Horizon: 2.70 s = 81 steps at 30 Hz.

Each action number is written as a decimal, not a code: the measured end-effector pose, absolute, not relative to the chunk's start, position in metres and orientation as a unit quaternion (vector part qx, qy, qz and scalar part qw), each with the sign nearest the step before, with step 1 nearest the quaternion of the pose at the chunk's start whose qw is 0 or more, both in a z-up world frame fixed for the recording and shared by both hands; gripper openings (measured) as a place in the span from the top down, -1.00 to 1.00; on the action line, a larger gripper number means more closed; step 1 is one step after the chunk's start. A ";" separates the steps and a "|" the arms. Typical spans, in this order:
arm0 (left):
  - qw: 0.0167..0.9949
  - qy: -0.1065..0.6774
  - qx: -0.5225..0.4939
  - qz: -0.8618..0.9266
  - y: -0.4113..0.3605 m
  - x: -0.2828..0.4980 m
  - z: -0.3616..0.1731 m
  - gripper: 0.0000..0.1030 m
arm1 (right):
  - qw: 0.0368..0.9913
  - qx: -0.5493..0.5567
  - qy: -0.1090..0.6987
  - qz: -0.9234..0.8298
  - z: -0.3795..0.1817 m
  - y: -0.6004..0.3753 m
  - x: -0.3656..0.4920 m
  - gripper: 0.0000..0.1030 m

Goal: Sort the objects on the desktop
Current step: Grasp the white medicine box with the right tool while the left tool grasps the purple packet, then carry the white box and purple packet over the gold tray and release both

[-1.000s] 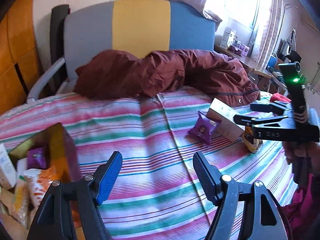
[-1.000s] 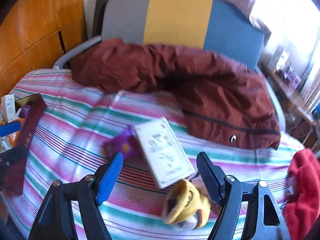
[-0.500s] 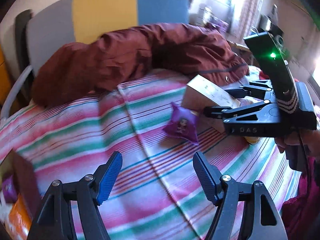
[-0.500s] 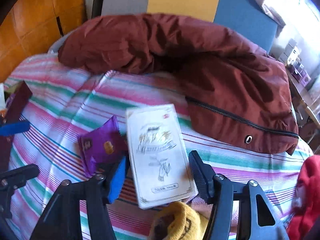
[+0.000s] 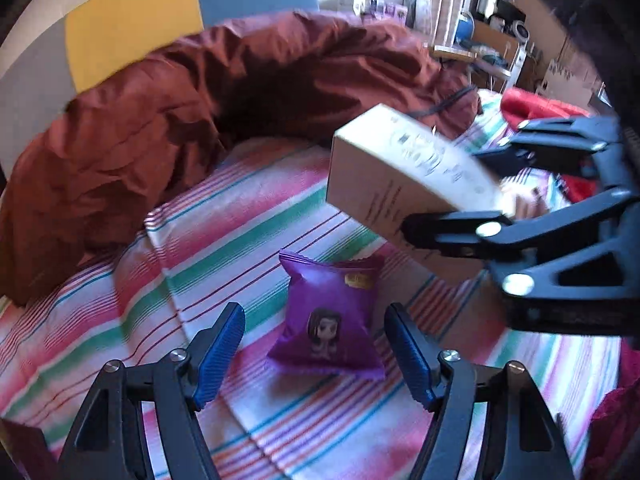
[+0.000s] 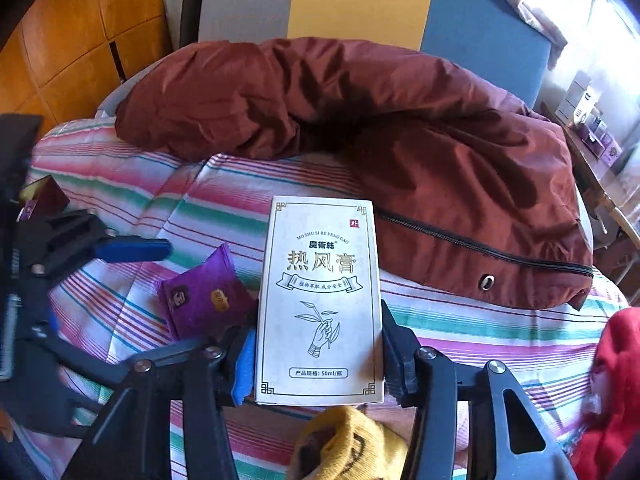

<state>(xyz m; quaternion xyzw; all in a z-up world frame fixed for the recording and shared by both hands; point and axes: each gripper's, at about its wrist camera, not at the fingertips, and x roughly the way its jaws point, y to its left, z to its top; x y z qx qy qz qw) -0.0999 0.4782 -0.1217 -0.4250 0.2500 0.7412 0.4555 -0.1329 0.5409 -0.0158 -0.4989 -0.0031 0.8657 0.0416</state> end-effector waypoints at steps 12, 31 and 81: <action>0.440 0.260 -0.397 0.763 0.476 -0.092 -0.125 0.18 | 0.049 -0.501 -0.012 0.864 -0.018 0.538 -0.133 0.00; 0.350 0.110 -0.390 0.844 0.346 -0.074 -0.046 0.19 | 0.010 -0.398 -0.152 0.904 0.039 0.429 -0.110 0.00; 0.158 -0.028 -0.399 0.903 0.046 -0.077 -0.049 0.18 | -0.127 -0.345 -0.202 0.908 0.095 0.147 -0.088 -0.01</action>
